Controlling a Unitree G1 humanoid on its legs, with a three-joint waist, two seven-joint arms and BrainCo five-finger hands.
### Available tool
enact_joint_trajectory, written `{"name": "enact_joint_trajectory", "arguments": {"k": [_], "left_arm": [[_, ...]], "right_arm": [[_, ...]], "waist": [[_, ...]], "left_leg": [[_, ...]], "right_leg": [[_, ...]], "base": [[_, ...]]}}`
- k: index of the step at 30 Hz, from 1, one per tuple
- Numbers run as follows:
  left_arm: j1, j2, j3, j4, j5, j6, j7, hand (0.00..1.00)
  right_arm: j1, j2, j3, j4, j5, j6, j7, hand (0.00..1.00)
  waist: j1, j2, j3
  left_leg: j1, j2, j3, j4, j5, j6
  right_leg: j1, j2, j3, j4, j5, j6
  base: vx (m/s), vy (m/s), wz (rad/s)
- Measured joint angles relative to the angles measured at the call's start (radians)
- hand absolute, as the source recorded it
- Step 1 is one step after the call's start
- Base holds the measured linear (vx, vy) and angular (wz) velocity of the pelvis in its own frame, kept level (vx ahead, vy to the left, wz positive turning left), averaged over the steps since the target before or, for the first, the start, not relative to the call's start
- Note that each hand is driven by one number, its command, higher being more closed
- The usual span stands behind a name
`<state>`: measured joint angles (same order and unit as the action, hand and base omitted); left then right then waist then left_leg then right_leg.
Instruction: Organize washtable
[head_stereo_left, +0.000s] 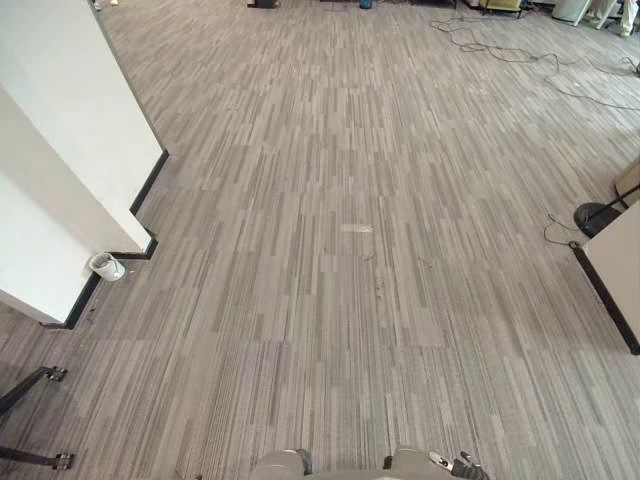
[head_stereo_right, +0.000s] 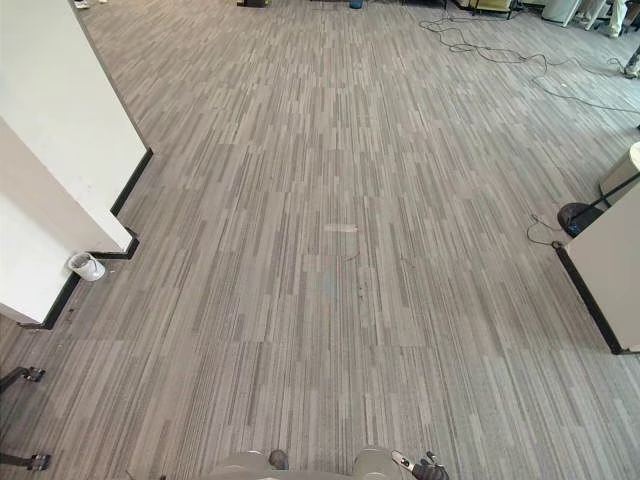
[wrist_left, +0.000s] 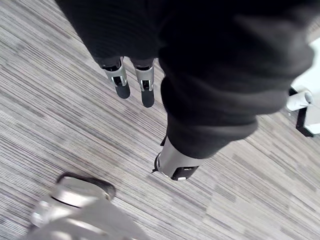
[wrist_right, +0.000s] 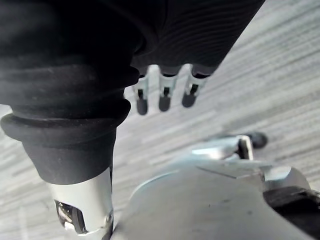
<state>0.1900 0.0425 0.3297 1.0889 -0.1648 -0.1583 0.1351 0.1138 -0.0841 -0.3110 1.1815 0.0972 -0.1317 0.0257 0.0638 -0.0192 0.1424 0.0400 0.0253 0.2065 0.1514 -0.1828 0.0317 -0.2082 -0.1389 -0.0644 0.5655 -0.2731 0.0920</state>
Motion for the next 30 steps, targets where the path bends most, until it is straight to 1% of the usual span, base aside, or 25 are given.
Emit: {"name": "enact_joint_trajectory", "arguments": {"k": [1,2,3,4,5,7,8,9,10,12,13,14,15,17,18,20,22,23,24,25,26,27,28,29,30], "left_arm": [[-0.014,-0.002,-0.006,0.001,0.0,0.0,0.0,0.0],[-0.023,-0.005,-0.013,0.001,0.003,0.0,0.001,0.0],[-0.028,-0.007,-0.014,0.001,0.007,0.0,0.001,0.0],[-0.036,-0.01,-0.014,0.001,0.013,0.001,0.001,0.0],[-0.037,-0.008,-0.011,0.001,0.021,0.001,0.0,0.0],[-0.036,-0.012,-0.003,0.001,0.021,0.002,-0.001,0.0],[-0.054,-0.027,0.032,-0.001,0.022,0.002,-0.001,0.0],[-0.06,-0.038,0.05,-0.002,0.021,0.002,-0.002,0.0],[-0.06,-0.045,0.061,-0.002,0.02,0.002,-0.001,0.0],[-0.058,-0.058,0.069,-0.024,0.02,0.001,0.0,0.0],[-0.057,-0.057,0.059,-0.034,0.02,-0.004,0.0,0.0],[-0.057,-0.057,0.053,-0.04,0.02,-0.005,0.0,0.0],[-0.057,-0.055,0.022,-0.056,0.019,-0.006,0.0,0.0],[-0.056,-0.045,0.0,-0.059,0.02,-0.005,0.0,0.0],[-0.055,-0.038,-0.01,-0.058,0.019,-0.006,-0.001,0.0],[-0.055,-0.039,-0.012,-0.058,0.02,-0.005,-0.002,0.0],[-0.048,-0.052,-0.013,-0.054,0.02,-0.004,-0.001,0.0],[-0.02,-0.058,-0.003,-0.042,0.02,-0.004,-0.001,0.0],[-0.007,-0.057,0.003,-0.03,0.019,-0.003,0.0,0.0],[0.007,-0.047,0.032,-0.017,0.019,0.0,-0.002,0.0],[0.019,-0.038,0.035,-0.004,0.019,0.001,-0.003,0.0],[0.016,-0.037,0.032,0.002,0.02,0.001,-0.004,0.0],[0.012,-0.035,0.03,0.002,0.02,0.001,-0.005,0.0],[0.012,-0.034,0.024,0.002,0.02,0.001,-0.005,0.0],[0.009,-0.033,0.015,0.002,0.02,0.001,-0.006,0.0]], "right_arm": [[-0.002,-0.004,0.0,-0.002,0.001,-0.001,0.0,0.0],[-0.006,-0.006,0.004,-0.01,0.006,-0.001,-0.001,0.0],[-0.008,-0.008,0.006,-0.018,0.01,0.0,-0.001,0.0],[-0.007,-0.007,0.007,-0.025,0.011,0.001,-0.002,0.0],[-0.003,0.0,0.005,-0.025,0.012,0.002,-0.003,0.0],[0.011,-0.001,0.006,-0.028,0.013,0.002,-0.004,0.0],[0.008,-0.006,0.016,-0.031,0.01,0.001,-0.003,0.0],[0.008,-0.011,0.015,-0.03,0.009,-0.001,-0.004,0.0],[0.009,-0.014,0.014,-0.029,0.009,-0.001,-0.004,0.0],[0.011,-0.022,0.015,-0.026,0.009,0.003,-0.004,0.0],[0.014,-0.022,0.015,-0.019,0.009,0.002,-0.002,0.0],[0.01,-0.024,0.015,-0.018,0.009,0.004,-0.003,0.0],[0.003,-0.023,0.015,-0.019,0.009,0.005,-0.001,0.0],[0.007,-0.022,0.013,-0.016,0.007,0.014,-0.001,0.0],[0.009,-0.023,0.013,-0.015,0.004,0.021,-0.001,0.0],[0.007,-0.024,-0.005,-0.007,-0.021,0.023,-0.001,0.0],[0.012,-0.042,-0.024,0.015,-0.03,0.027,-0.003,0.0],[0.013,-0.042,-0.036,0.019,-0.031,0.028,-0.002,0.0],[0.013,-0.038,-0.038,0.019,-0.031,0.027,-0.001,0.0],[0.012,-0.029,-0.055,0.019,-0.031,0.027,0.0,0.0],[0.012,-0.013,-0.077,0.028,-0.032,0.028,0.001,0.0],[0.012,-0.006,-0.095,0.023,-0.031,0.028,0.003,0.0],[0.011,-0.003,-0.106,0.021,-0.031,0.028,0.004,0.0],[0.012,-0.003,-0.107,0.019,-0.032,0.028,0.004,0.0],[0.013,-0.004,-0.103,0.014,-0.04,0.027,0.004,0.0]], "waist": [[0.0,0.009,0.002],[-0.006,0.02,0.008],[-0.02,0.026,0.012],[-0.035,0.031,0.017],[-0.054,0.028,0.018],[-0.054,0.03,0.016],[-0.05,0.033,0.008],[-0.049,0.041,0.012],[-0.052,0.044,0.015],[-0.05,0.049,0.024],[-0.05,0.042,0.028],[-0.048,0.043,0.028],[-0.047,0.042,0.027],[-0.049,0.044,0.027],[-0.044,0.047,0.028],[-0.026,0.061,0.031],[0.02,0.089,0.03],[0.044,0.089,0.027],[0.047,0.083,0.022],[0.047,0.055,0.002],[0.036,0.027,-0.016],[0.025,0.033,-0.014],[0.016,0.032,-0.013],[0.011,0.033,-0.013],[0.007,0.038,-0.011]], "left_leg": [[0.023,0.012,0.014,-0.021,-0.003,-0.006],[0.053,0.025,0.024,-0.041,-0.009,-0.016],[0.07,0.034,0.025,-0.055,-0.012,-0.022],[0.103,0.044,0.025,-0.075,-0.021,-0.041],[0.14,0.044,0.021,-0.083,-0.038,-0.07],[0.187,0.05,0.013,-0.076,-0.06,-0.107],[0.182,0.081,-0.016,0.029,-0.058,-0.14],[0.123,0.105,-0.04,0.2,-0.046,-0.161],[0.1,0.119,-0.051,0.273,-0.037,-0.177],[0.05,0.161,-0.065,0.446,-0.039,-0.183],[0.017,0.172,-0.064,0.491,-0.043,-0.18],[-0.008,0.172,-0.067,0.494,-0.043,-0.18],[-0.099,0.118,-0.069,0.342,-0.043,-0.18],[-0.13,0.05,-0.103,0.115,-0.03,-0.19],[-0.142,0.02,-0.12,0.008,-0.01,-0.203],[-0.201,0.003,-0.161,-0.04,0.032,-0.205],[-0.283,0.021,-0.177,-0.028,0.124,-0.19],[-0.274,0.036,-0.147,-0.001,0.196,-0.141],[-0.269,0.03,-0.137,0.015,0.221,-0.107],[-0.269,0.0,-0.108,0.046,0.186,-0.039],[-0.204,-0.054,-0.048,0.031,0.141,0.016],[-0.166,-0.062,-0.043,0.02,0.131,0.034],[-0.107,-0.069,-0.043,0.01,0.118,0.052],[-0.074,-0.069,-0.049,-0.002,0.116,0.055],[-0.007,-0.065,-0.073,-0.033,0.104,0.063]], "right_leg": [[-0.035,0.042,0.005,-0.087,0.008,0.002],[-0.064,0.079,0.008,-0.182,0.048,-0.017],[-0.078,0.096,0.008,-0.247,0.091,-0.025],[-0.095,0.111,0.008,-0.351,0.172,-0.03],[-0.1,0.105,0.013,-0.413,0.244,-0.026],[-0.112,0.101,0.013,-0.338,0.322,-0.056],[-0.16,0.108,-0.004,-0.142,0.221,-0.116],[-0.145,0.105,-0.017,-0.094,0.168,-0.147],[-0.125,0.106,-0.024,-0.091,0.151,-0.156],[-0.028,0.11,-0.041,-0.112,0.121,-0.186],[0.037,0.102,-0.046,-0.152,0.096,-0.182],[0.068,0.098,-0.051,-0.174,0.089,-0.179],[0.112,0.079,-0.074,-0.236,0.079,-0.168],[0.154,0.07,-0.097,-0.295,0.088,-0.148],[0.181,0.076,-0.105,-0.335,0.096,-0.139],[0.232,0.104,-0.101,-0.412,0.093,-0.14],[0.295,0.147,-0.072,-0.489,0.092,-0.118],[0.324,0.152,-0.028,-0.5,0.076,-0.092],[0.33,0.145,-0.005,-0.494,0.061,-0.08],[0.32,0.104,0.029,-0.449,0.017,-0.042],[0.229,0.047,0.134,-0.186,-0.027,0.05],[0.173,0.044,0.164,-0.015,-0.015,0.086],[0.13,0.029,0.147,0.148,-0.014,0.086],[0.125,0.024,0.133,0.187,-0.016,0.081],[0.117,0.01,0.086,0.222,-0.028,0.06]], "base": [[0.35,-0.013,-0.27],[0.37,-0.021,-0.25],[0.51,-0.052,-0.09],[0.46,-0.061,0.12],[0.56,-0.136,0.17],[0.55,-0.257,0.18],[0.82,-0.481,0.26],[0.82,-0.485,0.32],[0.58,-0.352,0.24],[0.38,-0.235,0.27],[0.29,-0.226,0.28],[0.34,-0.305,0.47],[0.22,-0.181,0.44],[0.22,-0.072,0.46],[0.21,0.037,0.36],[0.19,0.082,0.16],[0.27,0.181,-0.42],[0.31,0.2,-0.79],[0.38,0.22,-0.88],[0.67,0.294,-0.77],[0.77,0.344,-0.56],[0.75,0.328,-0.32],[0.42,0.197,-0.02],[0.48,0.147,-0.12],[0.44,0.08,-0.17]]}}
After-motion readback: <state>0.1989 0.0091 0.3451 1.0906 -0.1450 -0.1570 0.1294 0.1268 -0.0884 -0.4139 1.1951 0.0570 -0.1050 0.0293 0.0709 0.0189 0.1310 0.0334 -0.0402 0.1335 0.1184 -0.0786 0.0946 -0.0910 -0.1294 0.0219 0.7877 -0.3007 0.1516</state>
